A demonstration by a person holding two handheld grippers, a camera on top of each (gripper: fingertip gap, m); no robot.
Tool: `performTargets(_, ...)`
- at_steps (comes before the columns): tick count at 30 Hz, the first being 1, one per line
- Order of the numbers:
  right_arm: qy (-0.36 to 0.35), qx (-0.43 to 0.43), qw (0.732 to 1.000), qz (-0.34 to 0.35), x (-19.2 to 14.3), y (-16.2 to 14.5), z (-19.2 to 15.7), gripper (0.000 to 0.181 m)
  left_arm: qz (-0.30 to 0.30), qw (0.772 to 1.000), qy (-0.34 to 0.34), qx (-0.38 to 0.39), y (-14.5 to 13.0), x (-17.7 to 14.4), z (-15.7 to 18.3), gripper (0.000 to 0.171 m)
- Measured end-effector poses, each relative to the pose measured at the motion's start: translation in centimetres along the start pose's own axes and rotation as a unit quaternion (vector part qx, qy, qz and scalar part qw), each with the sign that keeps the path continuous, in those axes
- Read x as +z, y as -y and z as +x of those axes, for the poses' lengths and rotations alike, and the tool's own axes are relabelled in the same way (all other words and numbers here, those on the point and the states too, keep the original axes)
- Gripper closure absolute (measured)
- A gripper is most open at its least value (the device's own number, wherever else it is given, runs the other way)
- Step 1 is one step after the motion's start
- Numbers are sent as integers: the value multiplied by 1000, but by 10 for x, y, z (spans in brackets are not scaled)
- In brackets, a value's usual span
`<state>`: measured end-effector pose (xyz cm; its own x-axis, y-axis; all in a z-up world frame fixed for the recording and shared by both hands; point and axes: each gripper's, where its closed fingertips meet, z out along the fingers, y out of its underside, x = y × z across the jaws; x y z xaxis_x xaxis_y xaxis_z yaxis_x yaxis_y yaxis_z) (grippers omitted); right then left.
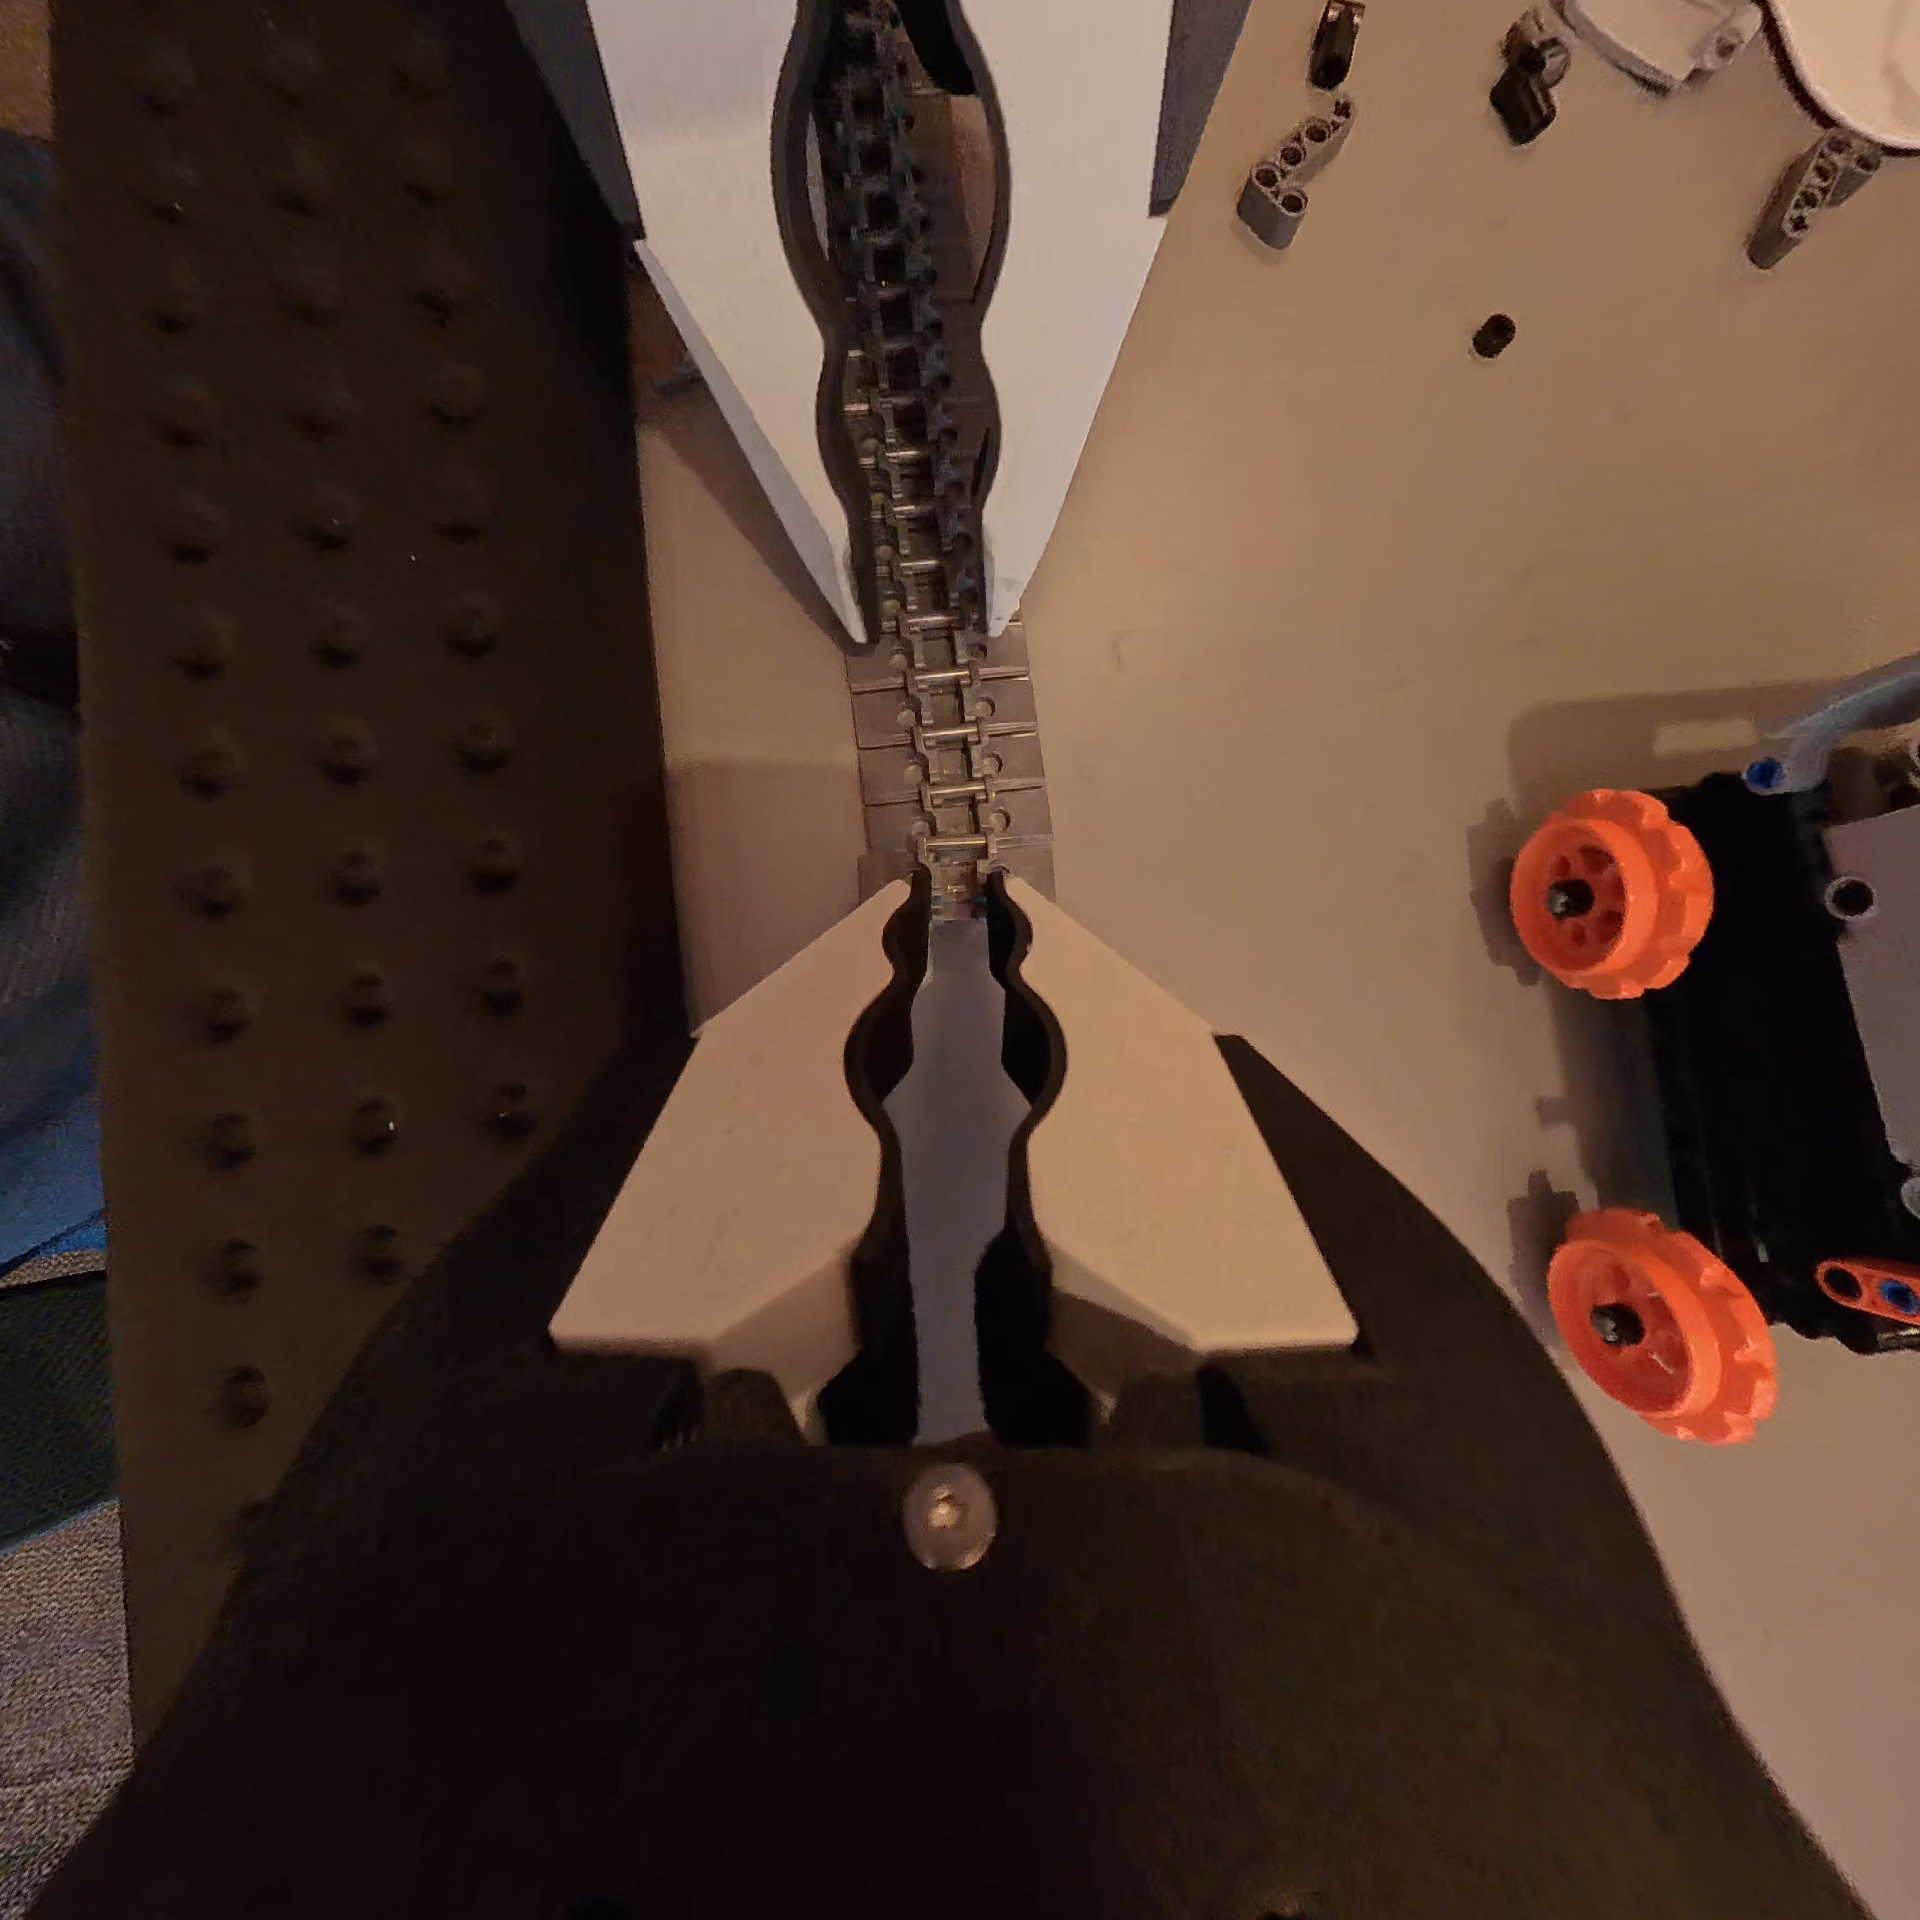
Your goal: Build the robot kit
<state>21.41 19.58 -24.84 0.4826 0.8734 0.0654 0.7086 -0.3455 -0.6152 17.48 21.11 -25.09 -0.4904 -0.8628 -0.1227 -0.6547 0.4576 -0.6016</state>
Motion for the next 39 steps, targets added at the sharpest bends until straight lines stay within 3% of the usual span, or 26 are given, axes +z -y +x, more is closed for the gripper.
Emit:
performTargets(13, 19, -17, 999, -42, 9, -6, 1, 172, -11, 1000, -14, -1, -4, 8, 4, 153)
performTargets(16, 7, -22, 999, -47, 4, -8, 5, 161, -11, 1000, -13, 0, -4, 8, 3, 153)
performTargets(19, -5, -24, 1000, -7, -2, 6, 8, 181, -13, 1000, -12, 2, -4, 8, 3, 153)
performTargets(39, 7, -98, 990, -104, 8, 4, 5, 181, -6, 1000, -10, -15, -7, 5, 1, 150)
